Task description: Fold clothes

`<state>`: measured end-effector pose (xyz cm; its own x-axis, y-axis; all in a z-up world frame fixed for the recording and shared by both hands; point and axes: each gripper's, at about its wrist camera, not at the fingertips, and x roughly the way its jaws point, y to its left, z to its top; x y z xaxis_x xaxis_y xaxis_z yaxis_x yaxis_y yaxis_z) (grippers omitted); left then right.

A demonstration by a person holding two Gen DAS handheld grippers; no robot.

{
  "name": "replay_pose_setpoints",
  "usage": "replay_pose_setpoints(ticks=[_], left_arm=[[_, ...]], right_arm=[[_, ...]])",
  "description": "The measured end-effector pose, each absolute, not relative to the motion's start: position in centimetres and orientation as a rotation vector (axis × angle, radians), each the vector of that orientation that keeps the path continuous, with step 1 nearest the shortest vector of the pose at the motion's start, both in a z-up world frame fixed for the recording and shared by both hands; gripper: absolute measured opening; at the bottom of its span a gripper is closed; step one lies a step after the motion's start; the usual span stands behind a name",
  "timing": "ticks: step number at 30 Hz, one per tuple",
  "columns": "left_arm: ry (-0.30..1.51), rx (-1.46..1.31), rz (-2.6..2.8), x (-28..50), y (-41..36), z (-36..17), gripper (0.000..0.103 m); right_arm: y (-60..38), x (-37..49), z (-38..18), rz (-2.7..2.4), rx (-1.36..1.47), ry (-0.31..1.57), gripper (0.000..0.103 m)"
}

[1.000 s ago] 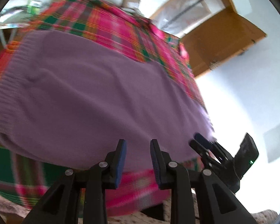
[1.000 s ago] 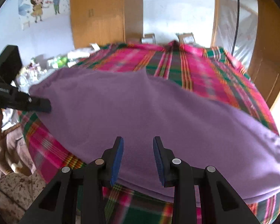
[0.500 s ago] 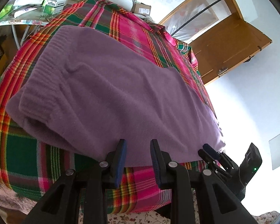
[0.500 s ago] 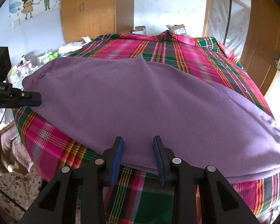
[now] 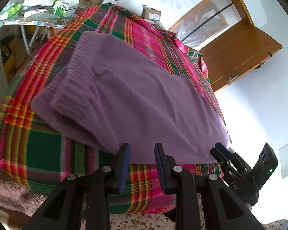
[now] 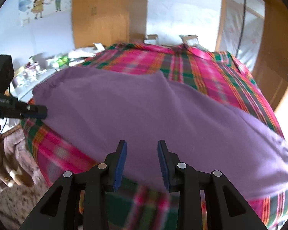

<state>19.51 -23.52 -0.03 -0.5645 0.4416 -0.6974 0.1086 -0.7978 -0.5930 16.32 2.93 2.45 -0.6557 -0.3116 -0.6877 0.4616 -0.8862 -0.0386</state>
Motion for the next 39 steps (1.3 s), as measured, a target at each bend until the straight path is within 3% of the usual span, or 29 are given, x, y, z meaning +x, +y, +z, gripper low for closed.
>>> replay_pose_setpoints(ticks=[8,19,35,39], left_arm=[[-0.965,-1.344,2.468,20.6,-25.6,-0.5,0.027],[-1.058,-1.292,2.574,21.4,-29.5,0.6,0.027],[-1.301,-1.241,2.600,22.6,-33.7,-1.0,0.028],[-1.343,-1.219,2.588,22.7,-34.4,-1.2,0.028]], right_arm=[[-1.4,16.5,0.8,-2.381,0.997,0.435,0.034],[-7.2,15.1,2.8,-2.250,0.921,0.372,0.034],[-16.0,16.6,2.8,-2.023,0.787,0.419,0.034],[-19.0,16.8,2.4,-2.006,0.766,0.504,0.034]])
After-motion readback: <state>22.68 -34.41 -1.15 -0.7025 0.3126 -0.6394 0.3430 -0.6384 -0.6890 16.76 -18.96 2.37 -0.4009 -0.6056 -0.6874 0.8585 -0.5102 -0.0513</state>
